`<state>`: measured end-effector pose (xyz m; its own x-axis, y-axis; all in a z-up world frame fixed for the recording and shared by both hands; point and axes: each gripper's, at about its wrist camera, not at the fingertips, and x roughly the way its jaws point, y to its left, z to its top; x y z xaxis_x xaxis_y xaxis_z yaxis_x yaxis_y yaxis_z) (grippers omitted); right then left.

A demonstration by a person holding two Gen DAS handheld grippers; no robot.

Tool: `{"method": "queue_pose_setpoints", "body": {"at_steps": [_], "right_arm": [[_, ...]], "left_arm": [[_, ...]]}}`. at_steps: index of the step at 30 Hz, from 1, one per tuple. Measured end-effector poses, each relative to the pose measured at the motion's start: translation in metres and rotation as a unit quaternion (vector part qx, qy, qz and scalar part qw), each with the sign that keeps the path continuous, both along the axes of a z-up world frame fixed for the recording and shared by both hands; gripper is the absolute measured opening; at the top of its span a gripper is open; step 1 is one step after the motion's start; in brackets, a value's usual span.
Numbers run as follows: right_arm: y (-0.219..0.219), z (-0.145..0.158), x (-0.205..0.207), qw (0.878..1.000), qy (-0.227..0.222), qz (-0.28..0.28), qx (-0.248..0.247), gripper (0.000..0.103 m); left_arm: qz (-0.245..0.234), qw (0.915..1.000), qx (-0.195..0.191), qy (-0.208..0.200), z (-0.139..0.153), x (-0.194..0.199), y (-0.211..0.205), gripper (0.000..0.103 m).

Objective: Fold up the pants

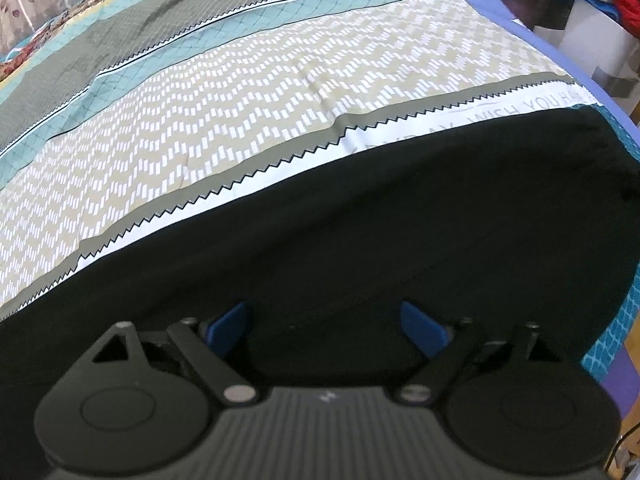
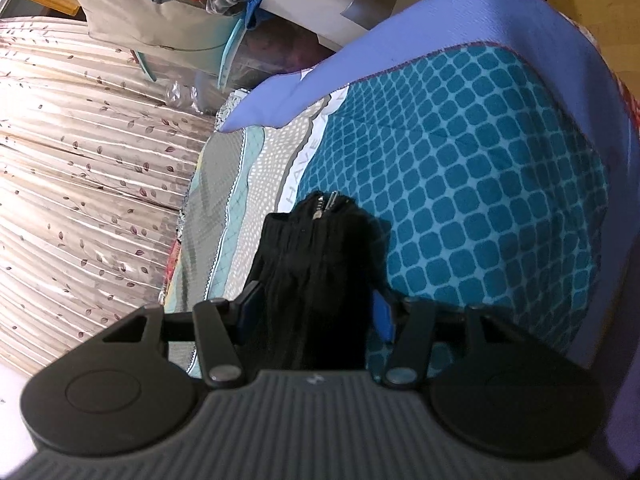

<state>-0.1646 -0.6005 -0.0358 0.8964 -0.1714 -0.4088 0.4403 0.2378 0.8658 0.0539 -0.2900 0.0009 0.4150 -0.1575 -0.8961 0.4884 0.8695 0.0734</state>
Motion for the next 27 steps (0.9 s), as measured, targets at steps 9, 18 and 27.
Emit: {"method": "queue_pose_setpoints", "body": {"at_steps": [9, 18, 27], "right_arm": [[0.009, -0.001, -0.009, 1.000, -0.007, -0.011, 0.005, 0.058], [0.015, 0.001, -0.011, 1.000, -0.001, -0.014, 0.000, 0.058], [0.025, 0.007, -0.013, 1.000, 0.015, -0.015, -0.002, 0.058]], "left_arm": [[0.009, 0.9999, 0.006, 0.002, -0.004, 0.002, 0.004, 0.103], [0.013, 0.9999, -0.002, 0.010, -0.008, 0.004, 0.009, 0.103], [0.013, 0.9996, -0.015, 0.018, -0.011, 0.005, 0.017, 0.103]]}}
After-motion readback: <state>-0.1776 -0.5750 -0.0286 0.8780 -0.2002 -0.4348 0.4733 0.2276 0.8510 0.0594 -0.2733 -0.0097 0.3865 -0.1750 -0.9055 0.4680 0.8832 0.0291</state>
